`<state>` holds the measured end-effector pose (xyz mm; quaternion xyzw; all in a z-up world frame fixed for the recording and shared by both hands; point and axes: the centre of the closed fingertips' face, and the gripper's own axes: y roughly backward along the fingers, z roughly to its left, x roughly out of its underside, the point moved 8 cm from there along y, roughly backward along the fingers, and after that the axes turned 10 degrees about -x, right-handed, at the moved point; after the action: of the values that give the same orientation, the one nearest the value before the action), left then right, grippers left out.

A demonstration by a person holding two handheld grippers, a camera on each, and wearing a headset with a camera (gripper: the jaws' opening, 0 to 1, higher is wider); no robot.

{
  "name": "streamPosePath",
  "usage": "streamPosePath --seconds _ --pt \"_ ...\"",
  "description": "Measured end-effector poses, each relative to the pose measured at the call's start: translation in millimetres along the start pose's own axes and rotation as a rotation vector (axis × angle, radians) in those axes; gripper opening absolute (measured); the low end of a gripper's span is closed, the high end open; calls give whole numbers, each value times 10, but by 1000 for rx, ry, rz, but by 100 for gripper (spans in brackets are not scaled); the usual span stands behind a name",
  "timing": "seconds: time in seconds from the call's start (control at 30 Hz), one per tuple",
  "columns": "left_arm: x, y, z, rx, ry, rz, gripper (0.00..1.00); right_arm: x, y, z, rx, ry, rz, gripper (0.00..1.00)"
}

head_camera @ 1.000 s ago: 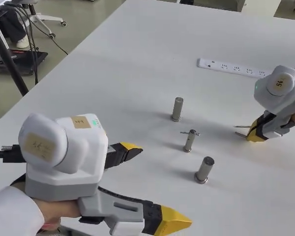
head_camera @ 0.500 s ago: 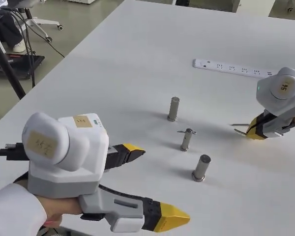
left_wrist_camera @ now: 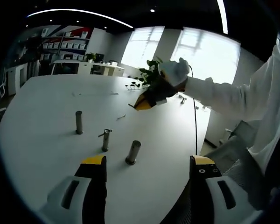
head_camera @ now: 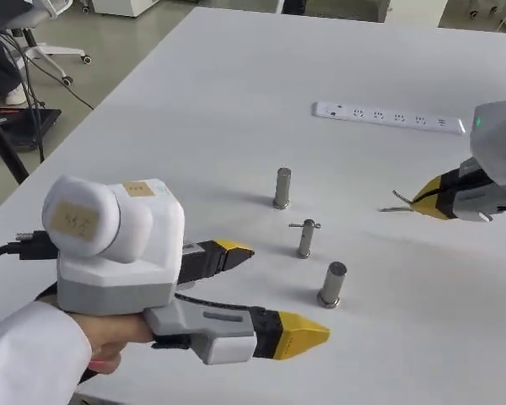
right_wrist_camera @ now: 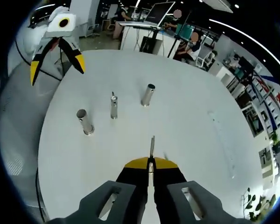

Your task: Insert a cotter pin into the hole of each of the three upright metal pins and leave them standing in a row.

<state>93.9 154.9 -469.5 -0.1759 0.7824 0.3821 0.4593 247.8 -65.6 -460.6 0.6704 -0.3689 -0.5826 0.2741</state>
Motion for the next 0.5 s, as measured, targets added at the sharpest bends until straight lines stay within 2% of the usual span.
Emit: streamPosePath --seconds 0.13,0.2,0.27,0.37,0.43,0.5 --pt "-124 -73 -39 50 56 -28 60 -127 73 162 26 35 -58 0" --pt "-169 -109 -39 54 68 -34 59 -170 89 257 31 48 -80 0" --pt "-217 -162 -45 65 108 -37 58 -215 92 345 36 70 -91 0" --pt "-267 -232 -48 75 149 -43 50 -305 92 486 42 77 -135 0" --pt "-286 -281 -43 75 173 -38 45 -363 91 584 47 80 -164 0" --pt "-268 -327 -50 82 177 -2 43 -407 89 658 58 93 -182 0"
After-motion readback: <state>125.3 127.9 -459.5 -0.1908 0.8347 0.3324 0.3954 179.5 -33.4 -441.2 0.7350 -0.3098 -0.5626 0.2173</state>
